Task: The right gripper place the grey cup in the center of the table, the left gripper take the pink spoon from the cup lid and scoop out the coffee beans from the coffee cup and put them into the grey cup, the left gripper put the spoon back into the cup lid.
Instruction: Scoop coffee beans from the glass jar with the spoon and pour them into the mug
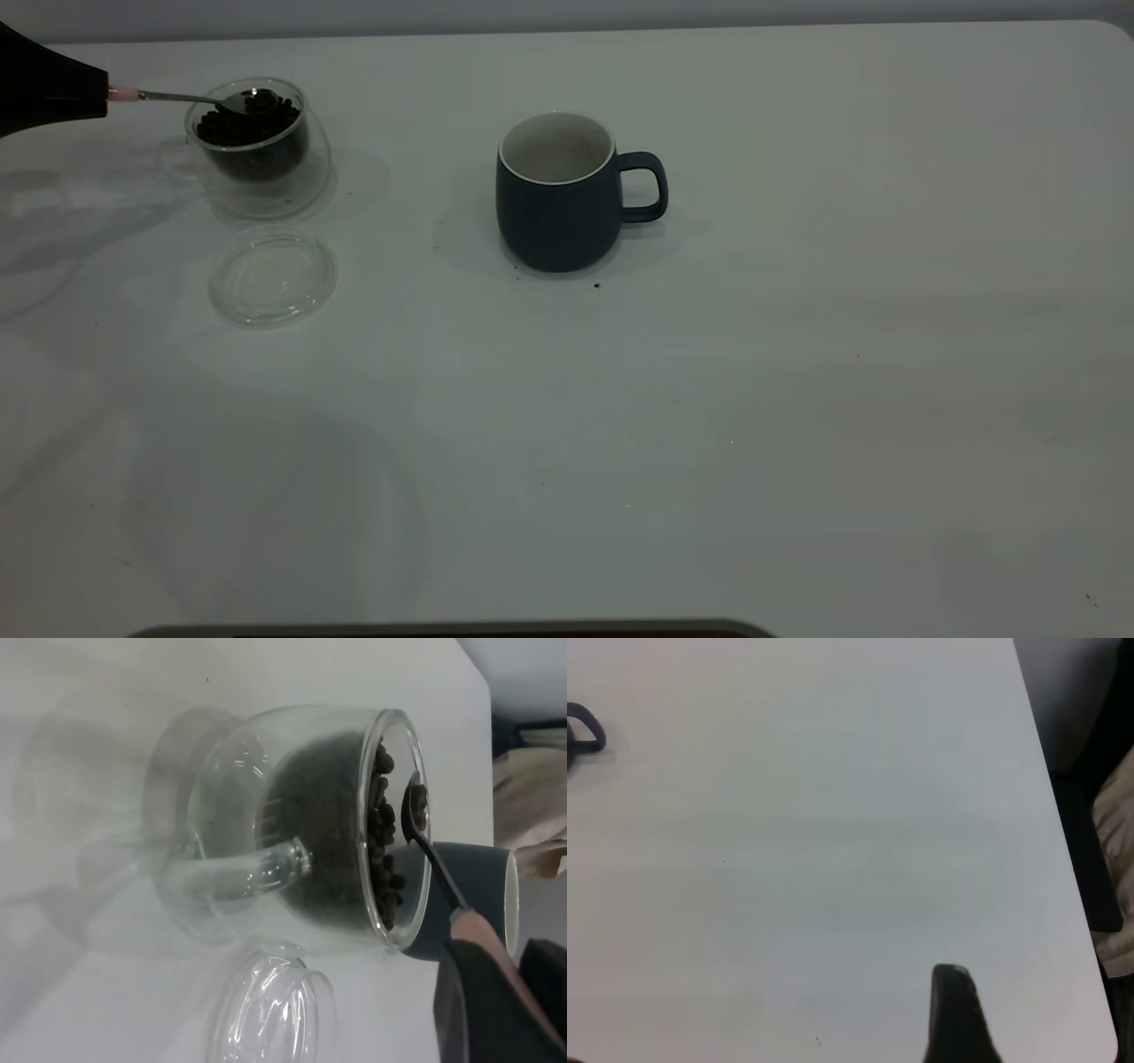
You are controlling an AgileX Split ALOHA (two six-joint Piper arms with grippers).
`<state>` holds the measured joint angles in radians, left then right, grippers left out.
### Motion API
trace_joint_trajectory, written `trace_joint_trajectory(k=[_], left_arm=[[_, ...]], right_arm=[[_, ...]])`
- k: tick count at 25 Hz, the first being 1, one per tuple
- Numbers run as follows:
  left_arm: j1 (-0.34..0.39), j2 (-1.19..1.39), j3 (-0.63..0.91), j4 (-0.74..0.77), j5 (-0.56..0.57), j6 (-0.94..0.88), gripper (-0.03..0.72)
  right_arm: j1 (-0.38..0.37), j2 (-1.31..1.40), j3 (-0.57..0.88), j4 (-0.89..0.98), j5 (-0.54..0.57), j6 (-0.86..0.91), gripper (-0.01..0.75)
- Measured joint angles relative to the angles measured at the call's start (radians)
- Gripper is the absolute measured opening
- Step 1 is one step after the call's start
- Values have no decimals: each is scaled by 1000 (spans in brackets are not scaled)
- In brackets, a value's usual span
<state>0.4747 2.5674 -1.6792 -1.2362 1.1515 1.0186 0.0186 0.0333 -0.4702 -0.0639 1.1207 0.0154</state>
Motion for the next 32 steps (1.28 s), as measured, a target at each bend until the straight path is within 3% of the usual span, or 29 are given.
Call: trace_joint_trajectory(k=[19, 32], left_arm=[[-6, -40, 0, -3, 5, -91, 121], [-129, -43, 0, -39, 7, -107, 121]], right_arm=[[0, 0, 0, 0, 0, 0, 508], [0, 0, 0, 0, 0, 0, 508]])
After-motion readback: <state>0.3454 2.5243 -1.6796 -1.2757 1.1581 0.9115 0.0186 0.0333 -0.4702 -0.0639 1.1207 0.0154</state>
